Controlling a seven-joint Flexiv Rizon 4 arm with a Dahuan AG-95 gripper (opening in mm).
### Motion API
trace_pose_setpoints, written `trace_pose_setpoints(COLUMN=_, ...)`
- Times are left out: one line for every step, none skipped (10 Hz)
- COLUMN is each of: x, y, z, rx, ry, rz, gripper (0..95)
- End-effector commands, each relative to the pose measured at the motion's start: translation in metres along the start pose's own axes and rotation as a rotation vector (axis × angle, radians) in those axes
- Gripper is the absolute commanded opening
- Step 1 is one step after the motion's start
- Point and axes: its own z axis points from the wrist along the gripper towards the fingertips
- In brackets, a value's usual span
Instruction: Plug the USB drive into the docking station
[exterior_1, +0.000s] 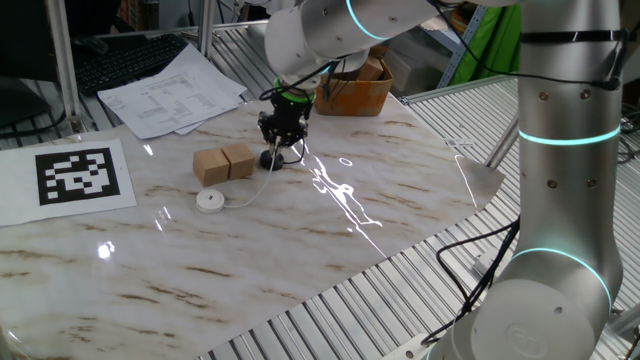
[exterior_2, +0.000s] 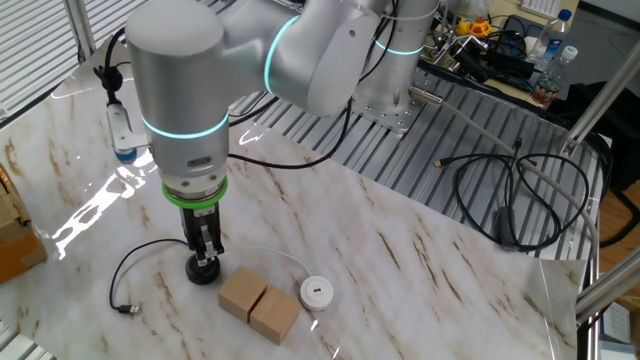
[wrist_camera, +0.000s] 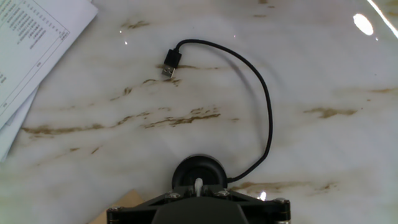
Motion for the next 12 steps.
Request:
trace_pose_setpoints(x=-0.0005, y=-0.0004, z=0.0019, rx=0.003, ry=0.005, rz=-0.014, gripper=0.0)
trace_pose_setpoints(x=-0.0010, y=-0.0006, z=0.0049, rx=-0.003, ry=0.009, rz=-0.016, gripper=0.0)
trace_pose_setpoints(x=-0.0016, y=0.0002, z=0.0034, rx=-0.007, ry=0.020, rz=-0.015, gripper=0.0)
trace_pose_setpoints(x=-0.0032, y=0.0017, z=0.0026, rx=-0.013, ry=0.024, rz=-0.010, gripper=0.0)
trace_pose_setpoints(x=-0.0035, y=0.0020, z=0.0024, rx=-0.011, ry=0.027, rz=-0.010, gripper=0.0)
trace_pose_setpoints(x=-0.0036, y=0.0021, z=0.0025, rx=-0.009, ry=0.028, rz=-0.005, gripper=0.0)
trace_pose_setpoints(x=-0.0035, y=0.0024, z=0.0023, rx=-0.003, ry=0.032, rz=0.005, gripper=19.0)
trace_pose_setpoints(x=-0.0032, y=0.0030, z=0.0016, rx=-0.001, ry=0.032, rz=0.010, gripper=19.0)
trace_pose_setpoints(x=-0.0032, y=0.0030, z=0.0019, rx=0.002, ry=0.029, rz=0.011, gripper=38.0)
trace_pose_setpoints(x=-0.0032, y=0.0030, z=0.0020, rx=0.004, ry=0.029, rz=0.014, gripper=38.0)
trace_pose_setpoints(x=-0.0033, y=0.0033, z=0.0009, rx=0.006, ry=0.033, rz=0.016, gripper=38.0)
trace_pose_setpoints(x=-0.0035, y=0.0038, z=-0.0015, rx=0.009, ry=0.039, rz=0.017, gripper=38.0)
